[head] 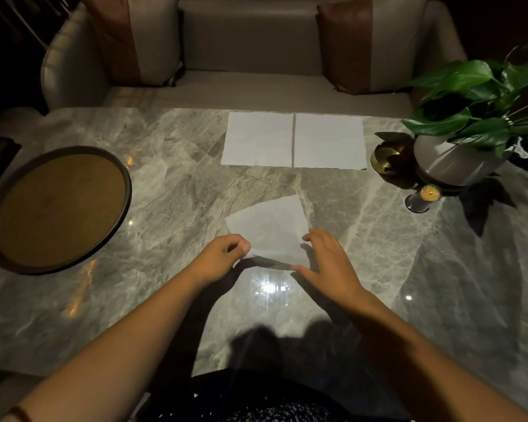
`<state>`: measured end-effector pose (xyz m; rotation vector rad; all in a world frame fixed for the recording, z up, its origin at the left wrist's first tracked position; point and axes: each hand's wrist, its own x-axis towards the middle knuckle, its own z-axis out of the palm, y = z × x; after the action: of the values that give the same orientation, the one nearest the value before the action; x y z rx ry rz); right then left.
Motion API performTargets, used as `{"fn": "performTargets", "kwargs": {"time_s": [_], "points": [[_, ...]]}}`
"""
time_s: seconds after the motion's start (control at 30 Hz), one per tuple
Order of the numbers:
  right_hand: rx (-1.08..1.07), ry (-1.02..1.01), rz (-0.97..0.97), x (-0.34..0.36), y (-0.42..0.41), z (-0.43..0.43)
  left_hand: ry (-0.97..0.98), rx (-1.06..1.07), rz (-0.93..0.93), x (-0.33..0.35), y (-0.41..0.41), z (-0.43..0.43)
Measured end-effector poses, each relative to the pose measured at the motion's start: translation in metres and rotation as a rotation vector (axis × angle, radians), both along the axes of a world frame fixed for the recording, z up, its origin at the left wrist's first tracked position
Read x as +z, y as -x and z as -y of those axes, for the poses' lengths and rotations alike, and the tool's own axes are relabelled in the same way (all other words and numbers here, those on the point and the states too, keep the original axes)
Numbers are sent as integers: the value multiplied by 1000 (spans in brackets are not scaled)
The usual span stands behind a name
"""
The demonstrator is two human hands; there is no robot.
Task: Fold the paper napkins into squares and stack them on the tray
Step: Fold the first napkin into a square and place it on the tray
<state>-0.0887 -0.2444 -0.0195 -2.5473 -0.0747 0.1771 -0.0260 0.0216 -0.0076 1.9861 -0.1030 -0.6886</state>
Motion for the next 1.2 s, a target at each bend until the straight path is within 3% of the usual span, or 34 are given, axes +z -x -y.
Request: {"fn": "performTargets", "kwargs": {"time_s": [0.17,0.5,0.6,0.67,0.73,0.97,1.07,1.2], "points": [[-10,111,-9,-4,-3,-27,50,-14,-28,8,4,0],[-17,0,77,15,-9,-11,39,111,6,12,7,-5],[-25,3,42,22,-10,-10,-38,-98,36,14,12,3],[-6,0,29,24,-11,-11,-189,-255,221,12,15,12],[-18,3,22,26,-11,-12,-232,-283,369,10,16,21],[-103,-13,-12,30,-15,-6,-357,-425,412,0,20,35],[-103,-43,-45,29,-15,-3,-288,-247,467,-3,20,39],[-124,-98,-68,26,-16,4,-196,21,373,-1,17,35]]}}
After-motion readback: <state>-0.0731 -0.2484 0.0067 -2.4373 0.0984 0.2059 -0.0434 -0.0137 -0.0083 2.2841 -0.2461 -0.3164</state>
